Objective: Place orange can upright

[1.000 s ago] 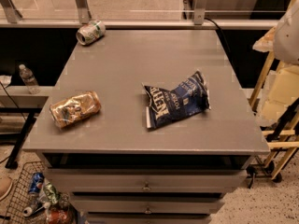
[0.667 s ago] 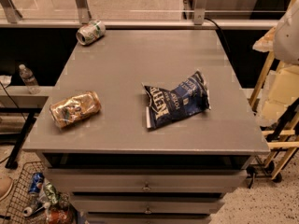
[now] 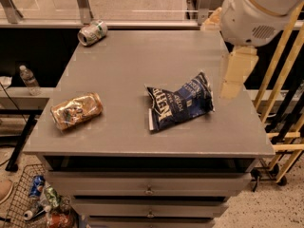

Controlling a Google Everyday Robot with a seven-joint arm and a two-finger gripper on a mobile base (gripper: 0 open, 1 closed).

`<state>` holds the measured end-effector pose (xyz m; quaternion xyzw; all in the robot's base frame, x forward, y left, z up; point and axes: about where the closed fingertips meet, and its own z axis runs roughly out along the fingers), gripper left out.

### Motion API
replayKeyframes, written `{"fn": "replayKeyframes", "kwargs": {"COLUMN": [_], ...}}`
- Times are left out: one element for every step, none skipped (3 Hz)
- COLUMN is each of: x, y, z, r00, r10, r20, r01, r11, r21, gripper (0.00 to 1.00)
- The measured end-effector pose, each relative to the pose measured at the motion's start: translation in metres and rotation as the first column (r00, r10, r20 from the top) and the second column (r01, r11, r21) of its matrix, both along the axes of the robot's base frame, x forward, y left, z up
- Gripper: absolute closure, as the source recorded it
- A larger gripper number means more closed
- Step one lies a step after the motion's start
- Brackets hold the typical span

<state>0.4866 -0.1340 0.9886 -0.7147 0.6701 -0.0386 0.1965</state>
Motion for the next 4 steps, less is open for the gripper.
{"fn": "replayKeyframes", "kwargs": {"x": [0.003,0.003,0.006,0.011], "y": [0.007,0.007,0.034,0.113], "z": [0.002,0.002,-0.013,-0.035], "r00": [0.9995,0.9995,0.9854,0.8939], "r10": [0.031,0.031,0.169,0.448], "r20": [0.01,0.01,-0.015,-0.019], "r01": [-0.031,-0.031,-0.169,-0.448], "r11": [1.0,1.0,0.986,0.893], "r21": [-0.002,-0.002,-0.004,-0.045], "gripper": [0.0,0.0,0.0,0.0]}}
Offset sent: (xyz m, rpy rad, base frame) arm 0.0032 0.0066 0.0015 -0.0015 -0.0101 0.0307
